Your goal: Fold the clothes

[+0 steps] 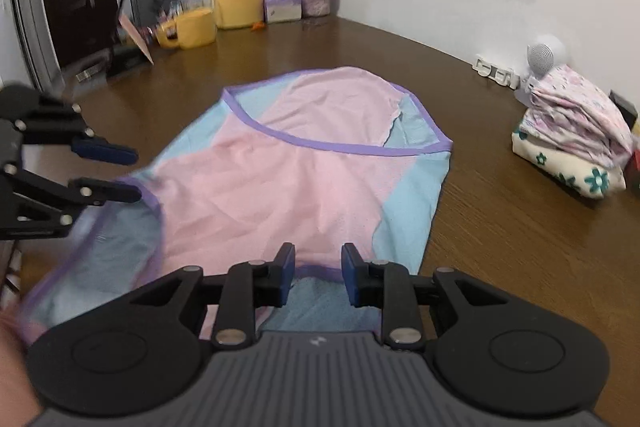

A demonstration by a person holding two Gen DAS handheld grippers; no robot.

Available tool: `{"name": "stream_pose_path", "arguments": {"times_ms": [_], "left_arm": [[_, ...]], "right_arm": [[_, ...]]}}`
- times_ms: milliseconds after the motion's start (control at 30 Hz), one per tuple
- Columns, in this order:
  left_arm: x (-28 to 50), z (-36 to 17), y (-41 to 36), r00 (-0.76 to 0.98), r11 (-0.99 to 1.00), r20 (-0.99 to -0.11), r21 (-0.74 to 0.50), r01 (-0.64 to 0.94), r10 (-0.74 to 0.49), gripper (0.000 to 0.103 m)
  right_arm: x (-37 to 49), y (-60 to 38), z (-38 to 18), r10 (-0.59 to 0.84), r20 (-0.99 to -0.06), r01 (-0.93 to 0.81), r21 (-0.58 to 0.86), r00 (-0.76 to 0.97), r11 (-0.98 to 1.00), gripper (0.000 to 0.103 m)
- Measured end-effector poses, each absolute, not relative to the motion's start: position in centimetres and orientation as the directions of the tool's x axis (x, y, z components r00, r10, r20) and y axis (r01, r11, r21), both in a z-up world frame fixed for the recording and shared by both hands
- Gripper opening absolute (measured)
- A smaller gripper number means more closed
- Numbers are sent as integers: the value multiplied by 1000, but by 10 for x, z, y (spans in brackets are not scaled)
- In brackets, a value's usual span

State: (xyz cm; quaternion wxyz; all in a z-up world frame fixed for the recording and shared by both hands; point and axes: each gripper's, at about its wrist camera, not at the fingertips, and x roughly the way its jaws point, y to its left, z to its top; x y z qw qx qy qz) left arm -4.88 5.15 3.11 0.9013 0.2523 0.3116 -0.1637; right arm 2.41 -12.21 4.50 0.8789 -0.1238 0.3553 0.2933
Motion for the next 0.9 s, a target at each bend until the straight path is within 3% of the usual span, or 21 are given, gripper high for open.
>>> {"name": "stream_pose_path", "arguments": {"times_ms": [400,600,900], "left_arm": [[-34,15,56,690,845,-707,267,464,-155,26],[-28,27,65,724,876,-673,247,414,-153,26],[-23,17,72,689,886,-713,226,405,-133,24]], "right_arm": [[44,-130,34,455,-808,-618,149,374,772,25],[34,-137,49,495,-739,-590,164,458,791,24],[40,-136,28,477,-751,-554,180,457,813,26]]}}
